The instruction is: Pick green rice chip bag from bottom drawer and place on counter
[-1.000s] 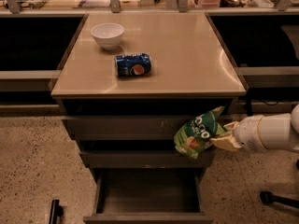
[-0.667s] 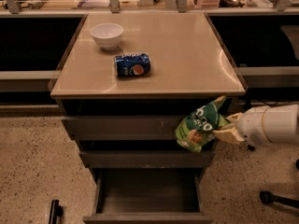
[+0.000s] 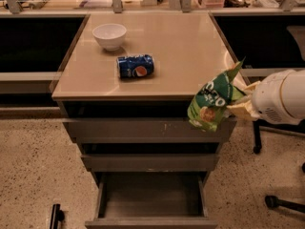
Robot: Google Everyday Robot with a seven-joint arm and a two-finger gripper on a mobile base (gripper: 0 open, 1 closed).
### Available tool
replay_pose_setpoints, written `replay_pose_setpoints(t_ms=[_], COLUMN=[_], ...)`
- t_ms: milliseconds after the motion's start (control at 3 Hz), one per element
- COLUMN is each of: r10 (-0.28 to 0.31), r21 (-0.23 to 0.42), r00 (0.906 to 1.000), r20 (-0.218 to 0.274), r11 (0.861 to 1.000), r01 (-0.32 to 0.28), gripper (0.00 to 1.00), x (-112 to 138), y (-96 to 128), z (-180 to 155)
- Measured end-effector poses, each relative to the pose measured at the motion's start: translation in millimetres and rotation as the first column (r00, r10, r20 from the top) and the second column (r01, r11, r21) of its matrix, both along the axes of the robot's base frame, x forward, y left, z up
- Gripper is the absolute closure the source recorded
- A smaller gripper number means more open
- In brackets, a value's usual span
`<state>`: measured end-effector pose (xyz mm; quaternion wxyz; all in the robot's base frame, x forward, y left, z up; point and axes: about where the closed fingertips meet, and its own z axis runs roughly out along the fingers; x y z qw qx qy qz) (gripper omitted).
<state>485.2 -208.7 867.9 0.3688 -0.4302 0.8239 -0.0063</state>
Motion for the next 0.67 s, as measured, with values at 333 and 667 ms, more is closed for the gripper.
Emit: replay_pose_setpoints(t_ms=[333, 667], r10=[-0.021, 0.000], r21=[-0.075, -0.146], r00=[0.9992, 0.9985], r20=[0.033, 0.056], r11=[0.997, 0.989], r01=[0.023, 0.009], gripper=[1.00, 1.00], x=[5, 26], y=[-1, 2], z=[42, 79])
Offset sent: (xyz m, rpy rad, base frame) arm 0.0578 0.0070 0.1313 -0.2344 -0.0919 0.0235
